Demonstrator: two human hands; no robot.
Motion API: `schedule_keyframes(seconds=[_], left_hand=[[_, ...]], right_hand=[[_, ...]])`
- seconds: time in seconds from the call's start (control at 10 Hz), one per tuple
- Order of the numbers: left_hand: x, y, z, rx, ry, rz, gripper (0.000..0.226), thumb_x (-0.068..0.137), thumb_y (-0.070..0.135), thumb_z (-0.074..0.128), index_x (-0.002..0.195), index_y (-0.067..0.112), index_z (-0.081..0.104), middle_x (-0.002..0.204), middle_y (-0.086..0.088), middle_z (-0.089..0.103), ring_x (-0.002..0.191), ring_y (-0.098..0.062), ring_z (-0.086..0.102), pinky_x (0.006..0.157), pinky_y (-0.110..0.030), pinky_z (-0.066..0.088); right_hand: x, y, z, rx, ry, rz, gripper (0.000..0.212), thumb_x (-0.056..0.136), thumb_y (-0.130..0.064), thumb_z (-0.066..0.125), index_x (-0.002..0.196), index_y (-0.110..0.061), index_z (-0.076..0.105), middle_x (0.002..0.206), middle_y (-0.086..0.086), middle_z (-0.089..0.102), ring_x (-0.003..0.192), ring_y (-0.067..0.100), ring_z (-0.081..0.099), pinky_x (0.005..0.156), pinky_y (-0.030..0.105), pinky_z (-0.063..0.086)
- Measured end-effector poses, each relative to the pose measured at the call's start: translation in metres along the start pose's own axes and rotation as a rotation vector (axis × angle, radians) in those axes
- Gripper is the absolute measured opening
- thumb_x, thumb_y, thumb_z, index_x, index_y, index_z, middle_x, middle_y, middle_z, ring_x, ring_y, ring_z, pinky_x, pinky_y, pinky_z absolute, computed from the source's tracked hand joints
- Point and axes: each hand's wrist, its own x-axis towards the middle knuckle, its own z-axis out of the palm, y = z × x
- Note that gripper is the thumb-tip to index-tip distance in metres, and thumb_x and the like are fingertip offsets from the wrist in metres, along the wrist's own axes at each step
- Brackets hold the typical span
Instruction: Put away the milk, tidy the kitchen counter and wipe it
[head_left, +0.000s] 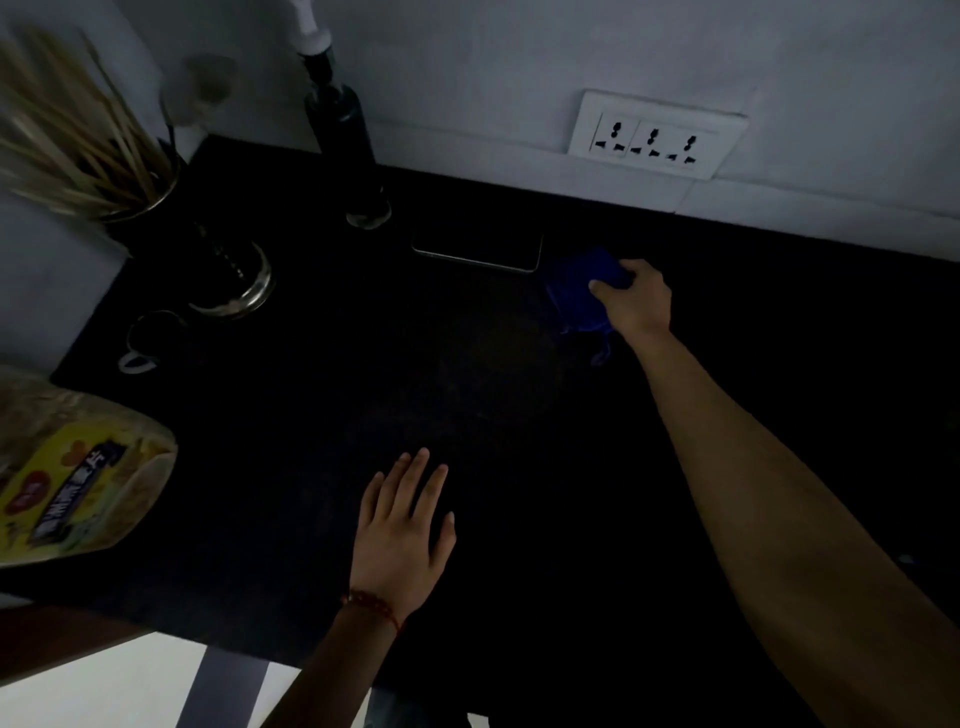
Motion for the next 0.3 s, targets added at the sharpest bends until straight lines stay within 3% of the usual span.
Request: schedule_keyframes(seconds=[0.1, 0.2, 0.3], left_hand=[[0.0, 0.0, 0.0, 0.021, -0.004, 0.005, 0.048, 0.087, 0.039, 0.035, 0.127, 0.017, 0.049, 0.137, -0.008, 0.051, 0.129, -0.025, 0.045, 0.108, -0.045, 0.027], [0.0, 0.001, -0.002, 0.025, -0.001, 0.01, 0.047, 0.087, 0.039, 0.035, 0.127, 0.017, 0.049, 0.137, -0.008, 0.051, 0.128, -0.025, 0.046, 0.107, -0.044, 0.027], [0.001, 0.003, -0.006, -0.002, -0.005, 0.0, 0.047, 0.086, 0.039, 0.036, 0.126, 0.017, 0.049, 0.136, -0.008, 0.052, 0.128, -0.026, 0.046, 0.106, -0.044, 0.03]], right_hand=[[-0.003, 0.001, 0.0, -0.072, 0.002, -0.026, 0.06, 0.082, -0.036, 0.065, 0.133, -0.012, 0.043, 0.131, 0.013, 0.053, 0.11, 0.023, 0.056, 0.08, 0.025, 0.048], [-0.015, -0.001, -0.006, -0.072, 0.021, 0.004, 0.066, 0.082, -0.044, 0.062, 0.136, -0.014, 0.038, 0.138, 0.013, 0.046, 0.118, 0.027, 0.05, 0.094, 0.037, 0.049], [-0.049, 0.007, -0.012, -0.055, 0.05, -0.006, 0.061, 0.084, -0.043, 0.06, 0.135, -0.016, 0.04, 0.138, 0.013, 0.044, 0.121, 0.026, 0.048, 0.095, 0.034, 0.044]])
